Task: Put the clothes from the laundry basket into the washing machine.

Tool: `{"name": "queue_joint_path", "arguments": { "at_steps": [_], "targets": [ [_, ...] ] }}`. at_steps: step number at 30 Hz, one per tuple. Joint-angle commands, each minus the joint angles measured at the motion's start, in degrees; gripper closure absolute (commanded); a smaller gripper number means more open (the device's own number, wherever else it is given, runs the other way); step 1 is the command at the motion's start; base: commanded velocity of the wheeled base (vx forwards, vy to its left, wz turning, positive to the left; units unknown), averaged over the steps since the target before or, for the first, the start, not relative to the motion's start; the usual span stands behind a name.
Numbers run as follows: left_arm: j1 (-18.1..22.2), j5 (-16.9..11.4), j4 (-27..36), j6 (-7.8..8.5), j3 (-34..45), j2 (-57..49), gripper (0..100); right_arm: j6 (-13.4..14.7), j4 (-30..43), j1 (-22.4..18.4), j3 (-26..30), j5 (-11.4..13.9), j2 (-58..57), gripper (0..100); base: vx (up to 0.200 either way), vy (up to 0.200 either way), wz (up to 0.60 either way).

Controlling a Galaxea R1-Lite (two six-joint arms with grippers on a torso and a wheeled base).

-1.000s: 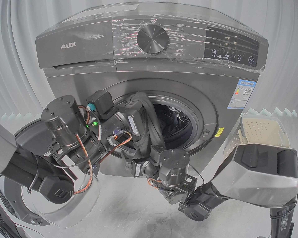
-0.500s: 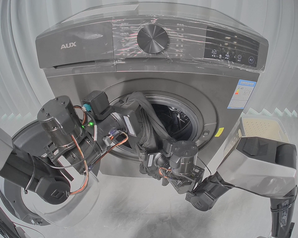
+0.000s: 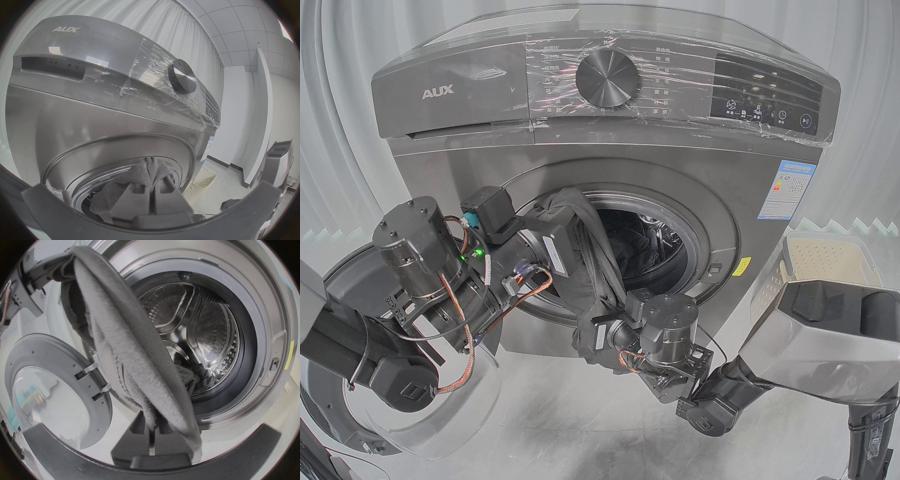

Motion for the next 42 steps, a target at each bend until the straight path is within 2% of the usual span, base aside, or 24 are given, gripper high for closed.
{"name": "queue_joint_path", "arguments": {
  "at_steps": [1,6,16,19,24,30,31,37,42],
  "targets": [
    [1.3,0.0,0.0,0.1,0.4,0.2,100,-0.2,-0.1,1.5,3.0,0.1,-3.2,100,0.0,0.0,0.0],
    [2.3,-0.1,0.0,0.1,0.4,0.3,100,-1.6,-1.2,2.5,9.6,1.0,-8.2,100,0.0,0.0,0.0],
    [3.3,0.0,0.0,0.36,-0.2,0.5,100,-2.4,-3.5,3.5,17.9,5.9,-17.4,100,0.0,0.0,0.0],
    [3.3,0.0,0.0,0.36,-0.5,0.6,100,-2.4,-4.7,3.1,20.1,6.4,-17.3,100,0.0,0.0,0.0],
    [3.3,0.0,0.0,0.63,-0.6,0.5,100,-3.6,-6.0,2.4,20.8,6.3,-16.3,100,0.0,0.0,0.0],
    [2.8,0.0,0.0,0.54,-0.4,-0.1,100,-4.0,-6.2,-0.8,20.1,6.4,-13.7,100,0.0,0.0,0.0],
    [2.8,0.0,0.0,0.54,-0.5,-0.1,100,-4.0,-6.2,-1.4,19.6,6.4,-13.2,0,0.0,0.0,0.0],
    [1.9,0.0,0.0,0.45,-0.2,-1.0,100,-4.2,-6.1,-4.3,14.0,6.4,-7.9,0,0.0,0.0,0.0],
    [1.5,0.0,0.0,0.19,0.2,-1.4,100,-4.3,-6.0,-4.9,11.4,6.3,-5.4,0,0.0,0.0,0.0]
  ]
}}
